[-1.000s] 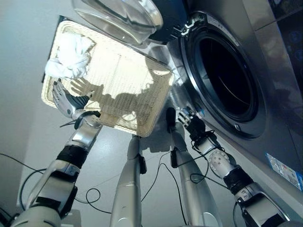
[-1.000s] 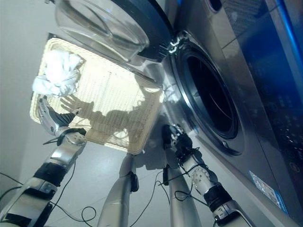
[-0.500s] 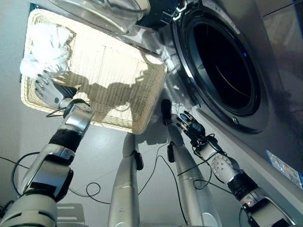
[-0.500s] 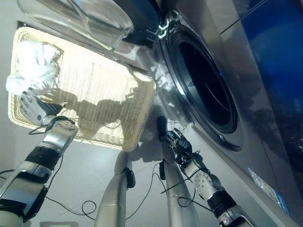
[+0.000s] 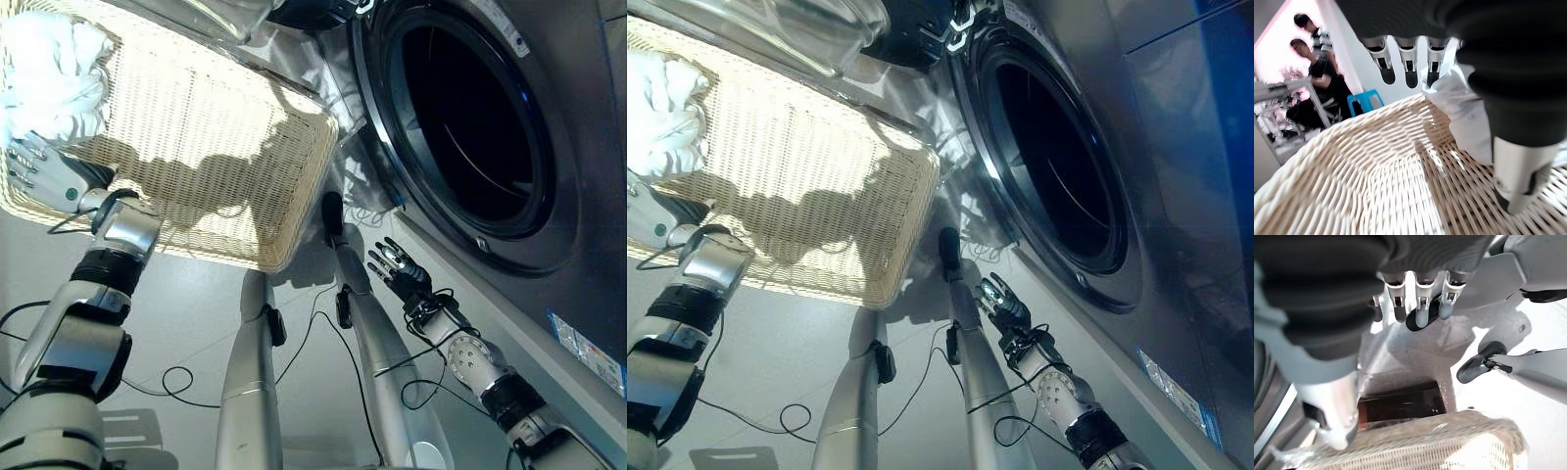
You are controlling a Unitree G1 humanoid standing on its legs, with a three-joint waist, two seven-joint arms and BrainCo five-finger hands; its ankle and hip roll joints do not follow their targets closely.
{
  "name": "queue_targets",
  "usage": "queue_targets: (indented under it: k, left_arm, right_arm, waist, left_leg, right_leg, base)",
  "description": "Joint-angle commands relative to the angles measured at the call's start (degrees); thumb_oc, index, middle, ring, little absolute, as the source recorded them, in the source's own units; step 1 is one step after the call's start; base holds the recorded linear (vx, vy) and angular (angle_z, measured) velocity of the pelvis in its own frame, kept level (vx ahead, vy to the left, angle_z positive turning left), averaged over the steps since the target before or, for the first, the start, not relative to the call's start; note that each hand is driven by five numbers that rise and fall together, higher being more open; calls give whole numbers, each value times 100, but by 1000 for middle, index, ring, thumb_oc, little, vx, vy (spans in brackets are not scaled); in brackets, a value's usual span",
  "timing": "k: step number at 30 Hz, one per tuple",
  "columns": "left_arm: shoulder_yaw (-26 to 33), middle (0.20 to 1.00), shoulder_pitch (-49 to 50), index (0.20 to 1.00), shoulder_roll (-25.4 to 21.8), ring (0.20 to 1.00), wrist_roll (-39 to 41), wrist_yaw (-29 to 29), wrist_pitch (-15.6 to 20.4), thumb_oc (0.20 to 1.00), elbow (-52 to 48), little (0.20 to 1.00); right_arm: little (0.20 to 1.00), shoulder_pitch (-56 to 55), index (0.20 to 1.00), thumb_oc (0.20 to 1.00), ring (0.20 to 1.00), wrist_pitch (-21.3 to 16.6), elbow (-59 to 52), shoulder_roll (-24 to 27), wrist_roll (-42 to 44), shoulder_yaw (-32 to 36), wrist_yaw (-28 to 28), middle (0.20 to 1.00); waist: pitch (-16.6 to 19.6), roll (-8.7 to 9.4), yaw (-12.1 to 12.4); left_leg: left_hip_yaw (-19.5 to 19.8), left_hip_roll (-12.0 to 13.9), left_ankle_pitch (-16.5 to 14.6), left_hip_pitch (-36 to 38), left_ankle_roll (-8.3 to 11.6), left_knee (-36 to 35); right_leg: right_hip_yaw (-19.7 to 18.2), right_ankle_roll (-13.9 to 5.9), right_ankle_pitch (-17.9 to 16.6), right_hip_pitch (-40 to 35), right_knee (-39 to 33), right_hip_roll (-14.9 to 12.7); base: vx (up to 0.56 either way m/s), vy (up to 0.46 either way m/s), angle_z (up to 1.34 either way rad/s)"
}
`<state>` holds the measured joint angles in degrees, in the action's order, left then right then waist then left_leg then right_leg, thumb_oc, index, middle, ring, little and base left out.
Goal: Put the clothes into the washing machine.
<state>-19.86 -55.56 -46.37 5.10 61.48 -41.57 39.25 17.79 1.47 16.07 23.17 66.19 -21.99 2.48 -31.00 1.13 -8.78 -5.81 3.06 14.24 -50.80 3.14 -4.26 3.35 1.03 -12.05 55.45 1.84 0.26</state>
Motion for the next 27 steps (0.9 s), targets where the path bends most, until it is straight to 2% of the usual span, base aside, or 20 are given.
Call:
queue_targets:
  k: [1, 4, 5, 6, 12, 16, 22, 26, 27]
  left_arm:
    - [-80, 1000, -182, 1000, -604, 1000, -313, 678, 188, 1000, -21, 1000]
    - [-60, 1000, -342, 1000, -597, 1000, 227, 1175, 682, 1000, -7, 1000]
    - [-61, 1000, -445, 1000, -589, 1000, 442, 1362, 962, 1000, 33, 1000]
    - [-11, 1000, -519, 1000, -559, 1000, 415, 1399, 1092, 1000, 49, 1000]
    - [-55, 1000, -756, 1000, -507, 1000, 256, 1221, 1144, 1000, 185, 1000]
    - [-112, 1000, -939, 1000, -463, 1000, 338, 622, 866, 1000, 435, 1000]
    - [-250, 1000, -1049, 1000, -469, 1000, 339, 150, 505, 1000, 671, 1000]
    - [-500, 1000, -1268, 1000, -518, 1000, 71, -663, -200, 1000, 966, 1000]
    - [-604, 818, -1347, 818, -536, 818, -142, -1017, -466, 818, 1074, 818]
  right_arm:
    - [1000, -430, 1000, 1000, 1000, 8, -319, -79, 41, 151, -126, 1000]
    - [1000, -417, 1000, 1000, 1000, -2, -286, -76, 64, 152, -162, 1000]
    - [1000, -401, 1000, 1000, 1000, -39, -232, -95, 54, 137, -191, 1000]
    - [1000, -396, 1000, 1000, 1000, -50, -201, -123, 38, 144, -230, 1000]
    - [1000, -319, 1000, 1000, 1000, -82, -114, -233, 37, 156, -245, 1000]
    - [1000, -254, 1000, 1000, 1000, -53, -69, -349, -17, 226, -215, 1000]
    - [1000, -199, 1000, 1000, 1000, -36, -87, -374, -41, 276, -183, 1000]
    - [1000, -132, 1000, 1000, 1000, -58, -58, -365, 32, 310, -185, 1000]
    - [1000, -101, 1000, 1000, 1000, -50, -47, -361, 56, 336, -195, 1000]
  waist:
    - [121, 341, 77]
    - [121, 354, 69]
    - [121, 357, 62]
    - [121, 365, 62]
    - [121, 398, 56]
    - [121, 407, 31]
    - [121, 404, 7]
    - [121, 413, -28]
    - [121, 419, -32]
  left_leg:
    - [-37, -99, 27, -221, 215, 57]
    - [-22, -75, 24, -249, 229, 41]
    - [-10, -66, 12, -258, 238, 46]
    - [3, -65, 2, -256, 237, 52]
    - [23, -59, -2, -254, 247, 71]
    - [33, -65, -6, -243, 239, 78]
    - [32, -70, -15, -304, 234, 123]
    - [46, -82, -29, -350, 223, 150]
    - [54, -85, -30, -364, 221, 152]
  right_leg:
    - [-142, -675, -205, -92, -172, -69]
    - [-137, -676, -187, -85, -191, -78]
    - [-132, -677, -172, -81, -187, -87]
    - [-121, -675, -156, -89, -180, -88]
    - [-85, -674, -150, -114, -187, -92]
    - [-86, -671, -148, -136, -194, -84]
    - [-102, -667, -147, -87, -175, -79]
    - [-135, -659, -146, -50, -170, -59]
    - [-136, -659, -150, -38, -170, -55]
  base:
    - [5, -3, 4]
    - [-1, -8, 4]
    - [-3, -16, 4]
    - [-1, -23, 4]
    - [0, -4, 1]
    - [0, 0, 0]
    - [0, 0, 0]
    - [6, 8, 0]
    - [0, 0, 0]
